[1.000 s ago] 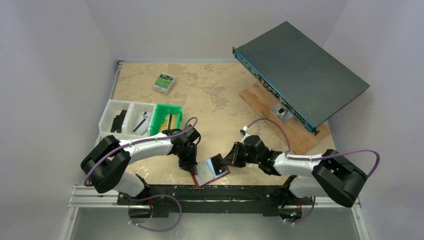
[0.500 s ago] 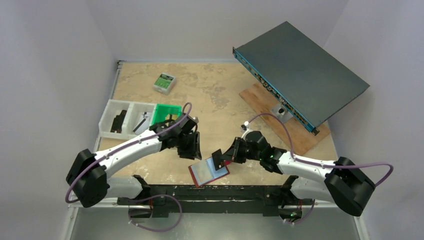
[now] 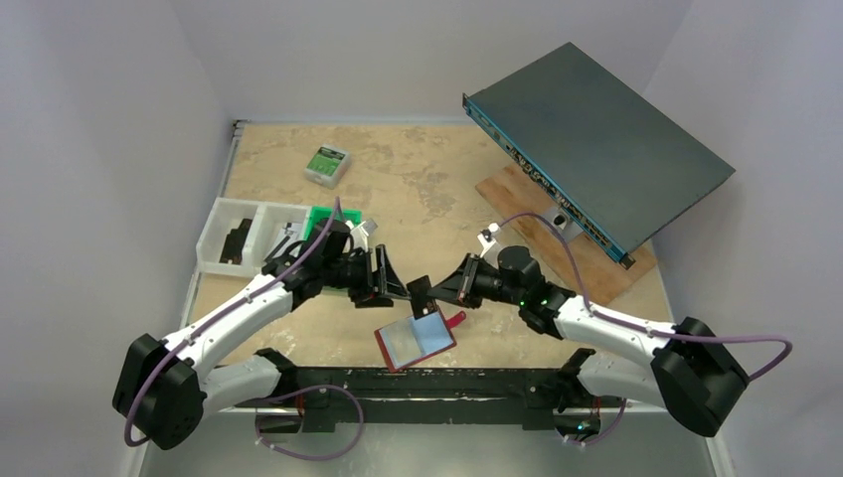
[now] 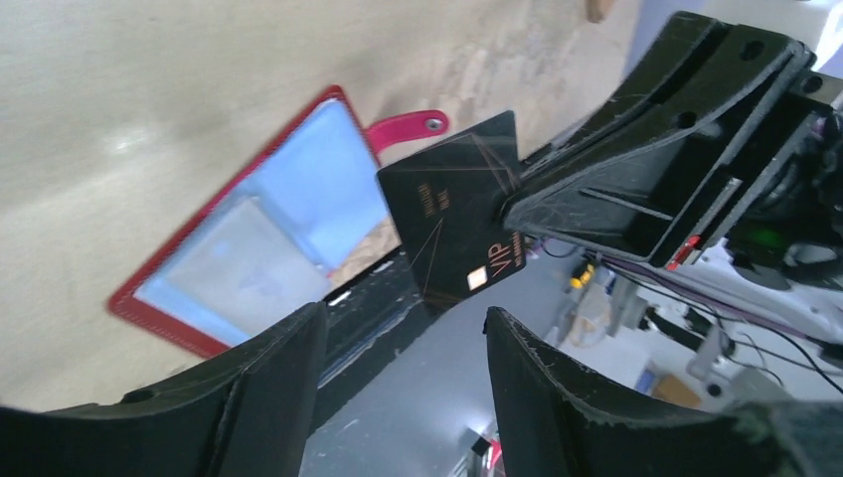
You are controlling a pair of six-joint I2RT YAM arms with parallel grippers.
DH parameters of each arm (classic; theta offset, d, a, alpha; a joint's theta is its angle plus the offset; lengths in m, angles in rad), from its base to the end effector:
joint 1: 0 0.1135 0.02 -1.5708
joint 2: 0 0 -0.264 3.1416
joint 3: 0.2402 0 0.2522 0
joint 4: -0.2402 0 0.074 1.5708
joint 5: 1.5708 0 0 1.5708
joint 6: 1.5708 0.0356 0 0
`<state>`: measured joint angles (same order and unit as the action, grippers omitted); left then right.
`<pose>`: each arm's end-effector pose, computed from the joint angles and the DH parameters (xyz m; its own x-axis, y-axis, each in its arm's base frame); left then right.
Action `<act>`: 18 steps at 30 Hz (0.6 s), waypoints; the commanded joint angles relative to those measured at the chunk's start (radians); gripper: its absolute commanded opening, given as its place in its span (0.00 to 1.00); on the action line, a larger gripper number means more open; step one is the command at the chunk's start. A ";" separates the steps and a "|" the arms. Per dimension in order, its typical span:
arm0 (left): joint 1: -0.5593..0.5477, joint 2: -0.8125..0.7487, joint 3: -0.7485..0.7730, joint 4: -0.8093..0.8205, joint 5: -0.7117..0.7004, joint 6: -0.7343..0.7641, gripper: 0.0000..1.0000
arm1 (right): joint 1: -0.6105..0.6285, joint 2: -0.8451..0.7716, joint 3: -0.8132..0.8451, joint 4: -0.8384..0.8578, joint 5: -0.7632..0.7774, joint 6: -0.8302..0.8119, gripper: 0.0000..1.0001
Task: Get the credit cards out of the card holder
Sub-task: Place the credit card in the storage box.
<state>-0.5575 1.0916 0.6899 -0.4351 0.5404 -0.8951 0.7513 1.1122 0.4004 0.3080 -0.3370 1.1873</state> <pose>0.1746 -0.1305 0.2296 -0.9762 -0.1798 -0.1209 -0.0250 0.6476 -0.7616 0.1577 0.1634 0.1934 -0.9109 0.3468 -0.2236 -0.0579 0.4291 0.9014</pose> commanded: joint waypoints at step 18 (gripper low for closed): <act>0.014 0.025 -0.062 0.397 0.222 -0.188 0.10 | 0.001 0.113 0.073 0.307 -0.150 0.135 0.00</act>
<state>-0.5293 1.1164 0.6220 -0.1879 0.6739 -1.0397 0.7380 1.2102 0.4343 0.5434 -0.4454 1.3079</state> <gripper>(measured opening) 0.169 0.004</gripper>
